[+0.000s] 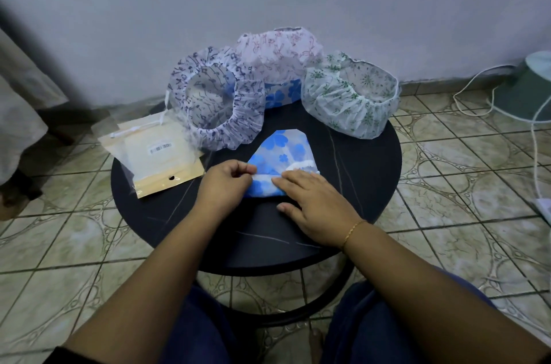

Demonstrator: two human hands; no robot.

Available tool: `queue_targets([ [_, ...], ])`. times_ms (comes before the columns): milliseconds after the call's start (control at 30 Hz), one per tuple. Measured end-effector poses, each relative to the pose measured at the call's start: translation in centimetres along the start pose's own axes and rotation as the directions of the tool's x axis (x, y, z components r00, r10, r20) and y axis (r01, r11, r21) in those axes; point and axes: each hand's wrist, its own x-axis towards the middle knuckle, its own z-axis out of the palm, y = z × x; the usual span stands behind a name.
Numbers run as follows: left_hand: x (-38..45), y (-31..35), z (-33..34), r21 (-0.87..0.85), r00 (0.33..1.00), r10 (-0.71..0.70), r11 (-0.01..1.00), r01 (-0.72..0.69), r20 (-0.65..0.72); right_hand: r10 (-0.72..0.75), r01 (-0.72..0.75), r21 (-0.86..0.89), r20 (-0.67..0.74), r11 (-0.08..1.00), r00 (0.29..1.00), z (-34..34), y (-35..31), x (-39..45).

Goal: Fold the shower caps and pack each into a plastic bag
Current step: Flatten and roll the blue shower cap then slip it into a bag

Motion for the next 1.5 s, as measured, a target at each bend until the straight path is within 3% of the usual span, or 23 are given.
queue_targets([
  [100,-0.5,-0.5,0.3,0.075,0.994,0.008,0.997,0.0,-0.112,0.022,-0.02,-0.024,0.054,0.999,0.998,0.1,-0.1,0.0],
  [233,-0.7,-0.8,0.5,0.364,0.984,0.139,0.927,-0.092,-0.107,0.035,-0.032,-0.028,0.087,0.999,0.996,0.3,0.1,0.1],
  [367,-0.5,-0.9,0.7,0.543,0.966,0.238,0.827,-0.148,-0.099,0.035,-0.032,-0.028,0.088,0.999,0.995,0.3,0.0,0.1],
  [433,-0.4,-0.7,1.0,0.6,0.928,0.371,0.748,-0.286,-0.021,0.03,-0.027,-0.036,0.079,0.999,0.996,0.4,-0.1,0.1],
  [500,-0.1,-0.1,1.3,0.533,0.889,0.439,0.725,-0.437,0.132,0.026,-0.023,-0.041,0.079,0.999,0.997,0.4,-0.1,0.1],
  [600,0.8,1.3,1.5,0.415,0.845,0.381,0.747,-0.52,0.375,0.023,-0.019,-0.046,0.079,0.999,0.997,0.3,-0.1,0.1],
  [767,2.1,2.0,2.4,0.468,0.792,0.171,0.726,-0.503,0.586,0.021,-0.019,-0.025,0.081,1.0,0.996,0.5,0.1,0.3],
  [1033,2.7,2.4,2.5,0.456,0.778,0.067,0.778,-0.433,0.625,-0.007,0.007,0.004,0.001,1.0,1.0,0.5,-0.1,0.0],
  [1100,2.5,2.7,2.2,0.445,0.756,0.099,0.756,-0.48,0.646,-0.024,0.024,0.015,-0.03,1.0,0.999,0.3,-0.2,-0.3],
  [1200,2.8,2.5,1.7,0.44,0.797,0.198,0.746,-0.5,0.57,-0.019,0.02,0.034,-0.017,0.999,1.0,-0.2,-0.4,-0.8],
  [1267,3.3,2.0,1.4,0.489,0.825,0.27,0.698,-0.523,0.497,0.0,0.0,0.104,-0.006,0.995,1.0,-0.5,-0.3,-1.0],
  [1367,4.0,1.5,1.8,0.567,0.802,0.335,0.575,-0.59,0.495,0.011,-0.008,0.171,-0.013,0.985,1.0,-0.6,0.0,-1.2],
  [1433,4.4,1.7,2.2,0.622,0.779,0.286,0.477,-0.621,0.558,0.011,-0.008,0.193,-0.013,0.981,1.0,-0.5,0.2,-1.1],
  [1500,4.7,1.8,2.5,0.639,0.771,0.233,0.447,-0.626,0.592,0.011,-0.007,0.197,-0.016,0.98,1.0,-0.4,0.4,-1.0],
])
